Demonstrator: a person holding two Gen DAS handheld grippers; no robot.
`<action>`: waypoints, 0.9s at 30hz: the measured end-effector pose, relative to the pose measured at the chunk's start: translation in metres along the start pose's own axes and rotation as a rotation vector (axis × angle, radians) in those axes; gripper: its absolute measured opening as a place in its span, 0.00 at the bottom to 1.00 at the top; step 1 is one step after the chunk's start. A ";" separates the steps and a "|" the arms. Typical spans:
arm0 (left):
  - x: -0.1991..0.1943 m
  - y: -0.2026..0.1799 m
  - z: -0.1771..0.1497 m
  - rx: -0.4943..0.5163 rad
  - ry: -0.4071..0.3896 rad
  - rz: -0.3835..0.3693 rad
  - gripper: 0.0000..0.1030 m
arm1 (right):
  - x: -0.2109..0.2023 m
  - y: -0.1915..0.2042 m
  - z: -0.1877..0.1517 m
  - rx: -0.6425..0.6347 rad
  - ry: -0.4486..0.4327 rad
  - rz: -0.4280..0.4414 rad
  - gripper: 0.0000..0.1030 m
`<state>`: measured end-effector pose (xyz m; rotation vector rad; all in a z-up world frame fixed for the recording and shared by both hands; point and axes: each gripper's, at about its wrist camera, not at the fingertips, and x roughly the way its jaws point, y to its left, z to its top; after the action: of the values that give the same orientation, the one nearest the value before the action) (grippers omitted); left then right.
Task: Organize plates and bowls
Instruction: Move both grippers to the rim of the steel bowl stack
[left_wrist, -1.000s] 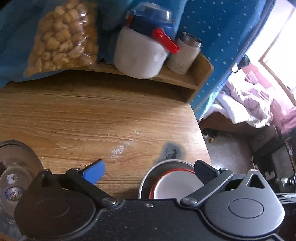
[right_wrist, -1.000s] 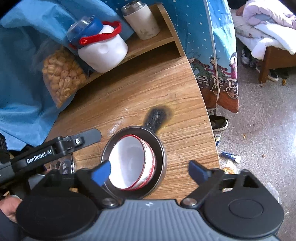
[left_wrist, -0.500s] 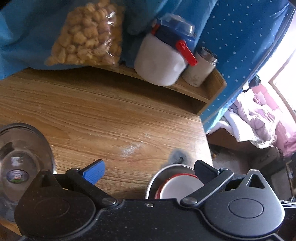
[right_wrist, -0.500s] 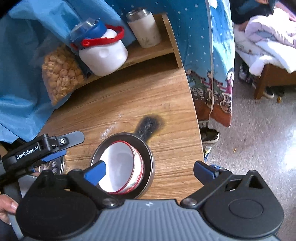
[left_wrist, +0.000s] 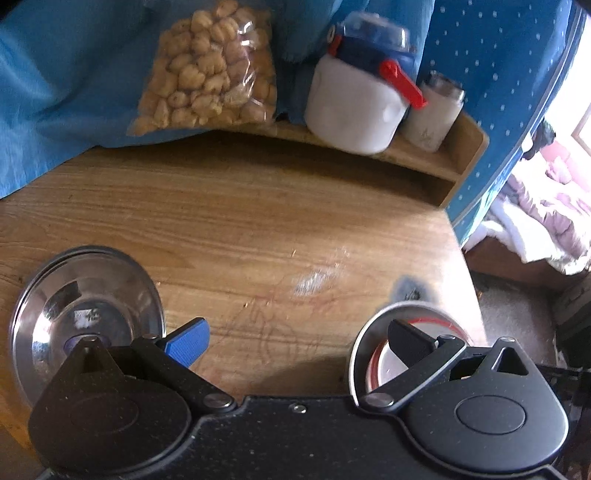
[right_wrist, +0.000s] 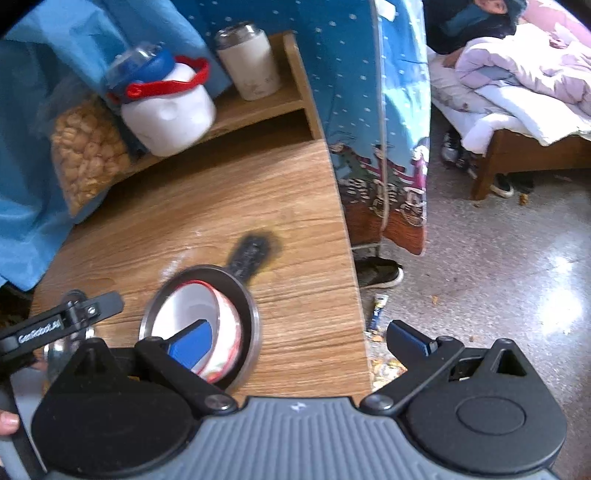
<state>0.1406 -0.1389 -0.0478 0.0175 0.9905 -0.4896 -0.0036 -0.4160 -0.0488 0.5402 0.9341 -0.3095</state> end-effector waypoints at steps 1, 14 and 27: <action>0.001 0.000 -0.001 0.010 0.006 0.005 0.99 | 0.000 -0.001 -0.001 0.002 0.002 -0.009 1.00; 0.009 -0.007 -0.003 0.108 0.058 0.043 0.99 | 0.012 0.001 -0.003 -0.024 0.038 -0.061 1.00; 0.018 -0.017 -0.006 0.182 0.093 0.047 0.99 | 0.017 -0.006 -0.004 -0.014 0.055 -0.079 1.00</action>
<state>0.1366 -0.1600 -0.0622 0.2277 1.0316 -0.5381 0.0009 -0.4190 -0.0665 0.5019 1.0116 -0.3603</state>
